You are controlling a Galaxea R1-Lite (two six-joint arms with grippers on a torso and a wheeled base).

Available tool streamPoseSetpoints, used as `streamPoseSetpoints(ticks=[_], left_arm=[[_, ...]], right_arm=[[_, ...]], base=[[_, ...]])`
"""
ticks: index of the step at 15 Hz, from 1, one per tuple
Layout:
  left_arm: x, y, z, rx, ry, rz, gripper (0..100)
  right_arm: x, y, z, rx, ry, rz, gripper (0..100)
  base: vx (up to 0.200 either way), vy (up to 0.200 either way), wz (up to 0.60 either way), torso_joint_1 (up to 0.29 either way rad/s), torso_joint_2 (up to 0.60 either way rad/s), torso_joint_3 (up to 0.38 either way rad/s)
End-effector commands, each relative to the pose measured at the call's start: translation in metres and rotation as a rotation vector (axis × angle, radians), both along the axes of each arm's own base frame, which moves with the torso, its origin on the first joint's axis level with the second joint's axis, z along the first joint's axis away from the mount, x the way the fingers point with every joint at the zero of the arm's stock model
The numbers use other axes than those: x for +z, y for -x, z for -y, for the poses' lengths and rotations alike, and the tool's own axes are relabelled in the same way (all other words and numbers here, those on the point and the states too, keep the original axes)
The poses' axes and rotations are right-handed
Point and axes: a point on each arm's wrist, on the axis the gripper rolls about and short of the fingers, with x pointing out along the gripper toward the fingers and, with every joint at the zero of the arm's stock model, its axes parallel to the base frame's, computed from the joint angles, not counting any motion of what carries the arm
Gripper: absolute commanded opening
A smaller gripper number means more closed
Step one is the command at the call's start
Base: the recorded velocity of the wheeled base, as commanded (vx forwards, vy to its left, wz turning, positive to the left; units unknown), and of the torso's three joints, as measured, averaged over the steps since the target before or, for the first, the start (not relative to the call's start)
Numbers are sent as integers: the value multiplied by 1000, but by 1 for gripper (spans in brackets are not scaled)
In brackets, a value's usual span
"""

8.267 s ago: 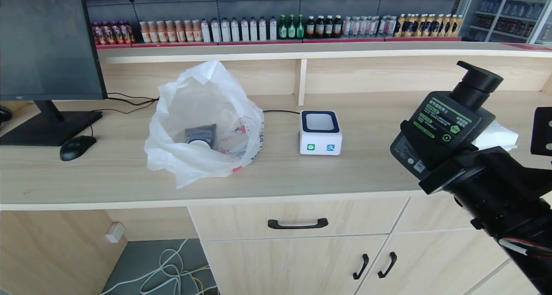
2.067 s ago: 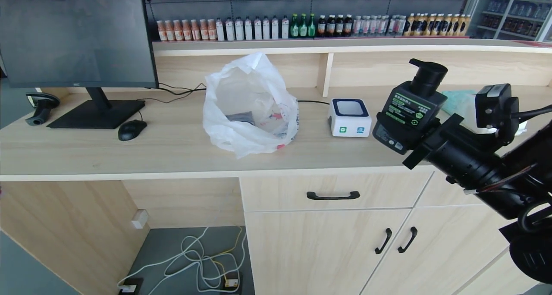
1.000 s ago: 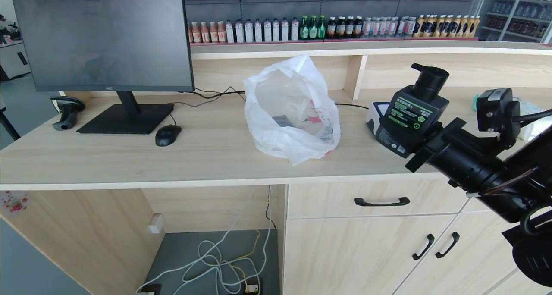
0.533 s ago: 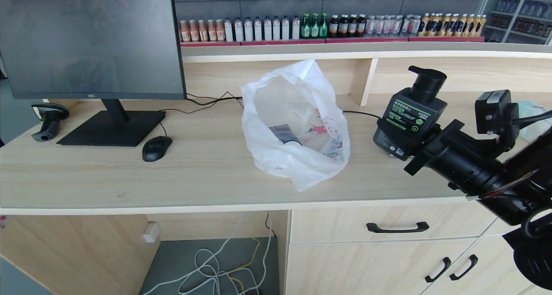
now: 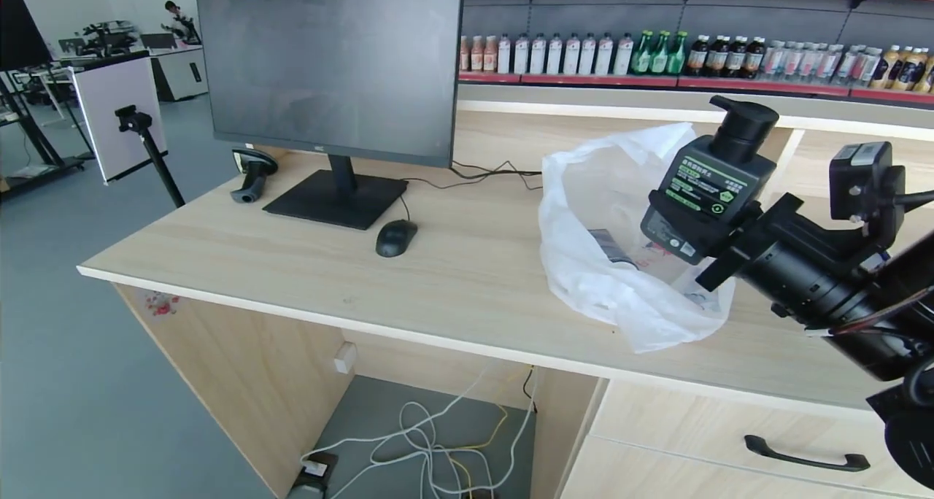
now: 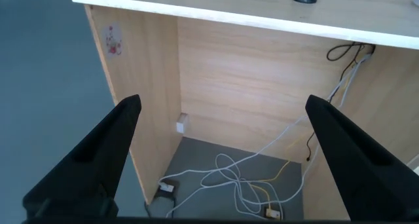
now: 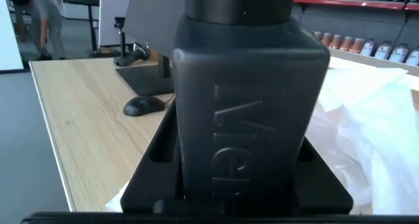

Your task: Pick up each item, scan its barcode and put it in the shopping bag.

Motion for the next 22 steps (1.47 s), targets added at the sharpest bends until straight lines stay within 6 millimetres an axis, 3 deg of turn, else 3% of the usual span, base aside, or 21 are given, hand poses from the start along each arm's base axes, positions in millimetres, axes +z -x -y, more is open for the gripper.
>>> streamPoseSetpoints(ticks=[1,3,6,8,12,15,22], left_arm=[[0,0,0,1,0,0,100],[0,0,0,-1,0,0,100],[0,0,0,1,-2,0,100],[0,0,0,-1,-2,0,100],[0,0,0,-1,-5,-1,100],[0,0,0,-1,-37,-1,100],[0,0,0,-1,-46,0,100]], right_arm=[[-1,-5,0,-3,-4,-3,0],[4,-17,-5,34,-64,-22,0],[7,-56,-2,14,-171,-45,0],[11,-69,-6,55,-259,-73,0],[10,-67,-14,151,-454,-221,0],[4,-72,-9,107,-574,-361,0],[-23,-80,-3,7,-564,-589,0]], base=[[0,0,0,0,0,0],[0,0,0,0,0,0],[0,0,0,0,0,0],[0,0,0,0,0,0],[0,0,0,0,0,0],[0,0,0,0,0,0],[0,0,0,0,0,0]])
